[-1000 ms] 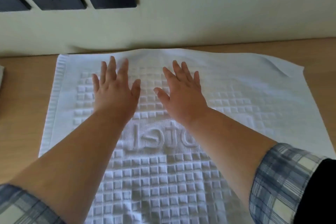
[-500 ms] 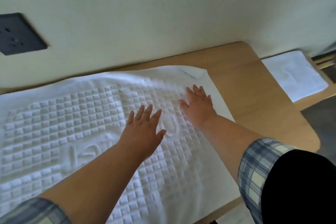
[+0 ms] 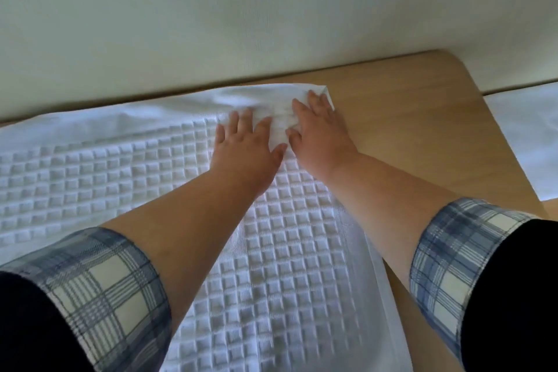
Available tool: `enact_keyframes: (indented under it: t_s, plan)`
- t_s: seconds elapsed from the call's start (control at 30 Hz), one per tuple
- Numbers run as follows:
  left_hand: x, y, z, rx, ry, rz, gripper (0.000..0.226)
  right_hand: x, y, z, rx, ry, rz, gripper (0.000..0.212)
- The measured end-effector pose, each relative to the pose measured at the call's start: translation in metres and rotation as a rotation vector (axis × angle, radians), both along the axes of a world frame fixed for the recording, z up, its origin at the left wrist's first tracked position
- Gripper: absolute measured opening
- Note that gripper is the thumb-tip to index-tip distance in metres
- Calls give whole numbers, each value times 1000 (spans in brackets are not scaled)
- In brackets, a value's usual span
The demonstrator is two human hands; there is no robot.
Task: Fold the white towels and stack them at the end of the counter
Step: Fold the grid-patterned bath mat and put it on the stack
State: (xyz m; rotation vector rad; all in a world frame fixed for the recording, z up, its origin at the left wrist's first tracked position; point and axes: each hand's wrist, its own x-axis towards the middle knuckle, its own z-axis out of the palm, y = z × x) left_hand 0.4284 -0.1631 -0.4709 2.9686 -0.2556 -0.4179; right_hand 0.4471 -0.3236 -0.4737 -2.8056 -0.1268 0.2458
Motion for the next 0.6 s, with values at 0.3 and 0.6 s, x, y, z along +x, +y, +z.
enact_keyframes:
  t_s: [0.3,0.6]
  plan:
    - [-21,-13,-11,75,28,44,72,30,-22,-9,-109,14,71,64]
    - [-93,-59,13,-6,22,-121,71,11,-33,5,-23,1,11,58]
